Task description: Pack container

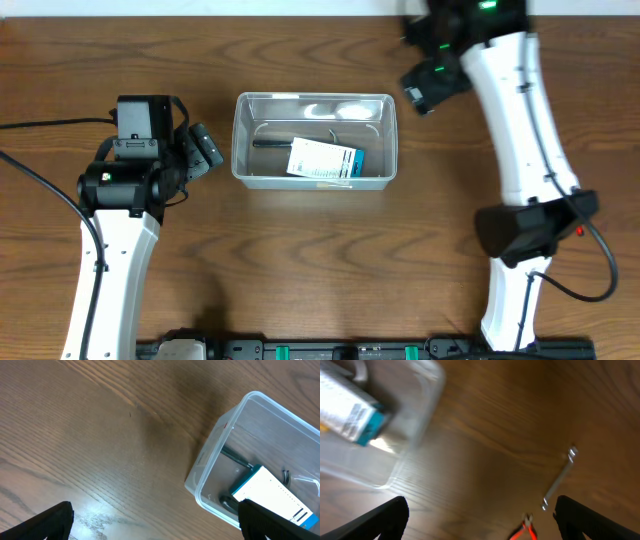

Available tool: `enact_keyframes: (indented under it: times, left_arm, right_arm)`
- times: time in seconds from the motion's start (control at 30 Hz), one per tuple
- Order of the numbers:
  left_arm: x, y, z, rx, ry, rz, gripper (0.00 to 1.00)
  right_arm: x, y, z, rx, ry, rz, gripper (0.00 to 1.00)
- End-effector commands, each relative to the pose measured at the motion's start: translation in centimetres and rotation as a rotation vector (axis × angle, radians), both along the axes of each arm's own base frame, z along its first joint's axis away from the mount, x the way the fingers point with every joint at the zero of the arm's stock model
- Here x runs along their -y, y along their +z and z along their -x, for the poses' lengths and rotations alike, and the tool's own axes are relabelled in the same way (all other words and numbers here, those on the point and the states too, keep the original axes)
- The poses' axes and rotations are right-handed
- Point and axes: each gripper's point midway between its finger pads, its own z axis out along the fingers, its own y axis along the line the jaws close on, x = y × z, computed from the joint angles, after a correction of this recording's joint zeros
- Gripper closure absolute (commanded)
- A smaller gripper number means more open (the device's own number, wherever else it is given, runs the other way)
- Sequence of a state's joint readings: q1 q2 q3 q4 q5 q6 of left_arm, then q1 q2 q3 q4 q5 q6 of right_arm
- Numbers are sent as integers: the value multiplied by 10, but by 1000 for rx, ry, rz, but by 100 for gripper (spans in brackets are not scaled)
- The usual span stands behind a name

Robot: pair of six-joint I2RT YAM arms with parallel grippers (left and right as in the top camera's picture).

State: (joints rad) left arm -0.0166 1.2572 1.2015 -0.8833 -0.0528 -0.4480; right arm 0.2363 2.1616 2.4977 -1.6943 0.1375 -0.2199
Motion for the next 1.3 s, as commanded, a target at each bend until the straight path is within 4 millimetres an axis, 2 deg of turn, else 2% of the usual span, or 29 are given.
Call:
enact_keyframes:
  times: [0.0, 0.2, 0.37, 0.47, 0.57, 0.73, 0.83, 0.93, 1.1, 1.27]
  left_arm:
    - [-3, 2, -2, 1, 8, -11, 2]
    - [-3, 2, -2, 1, 8, -11, 2]
    - [-3, 2, -2, 1, 8, -11, 2]
    - [-3, 2, -2, 1, 8, -11, 2]
    - [-3, 2, -2, 1, 8, -11, 2]
    - [-3, 2, -2, 1, 8, -11, 2]
    - [-3, 2, -2, 1, 8, -11, 2]
    - [-3, 2, -2, 1, 8, -11, 2]
    - [-3, 2, -2, 1, 8, -11, 2]
    - [-3, 2, -2, 1, 8, -11, 2]
  right_arm:
    - [42, 8, -3, 22, -118, 14, 6]
    - [118, 7, -4, 19, -280, 10, 6]
    - [162, -1, -5, 26, -365, -74, 11]
    - [181, -17, -9, 24, -406, -122, 13]
    - [199, -46, -12, 2, -413, -115, 13]
    - [215, -106, -5, -69, -408, -100, 13]
    - [217, -143, 0, -97, -415, -97, 14]
    - [217, -172, 5, -111, -418, -85, 13]
    - [218, -206, 13, -112, -424, -86, 12]
    - [217, -229, 20, -109, -428, -86, 7]
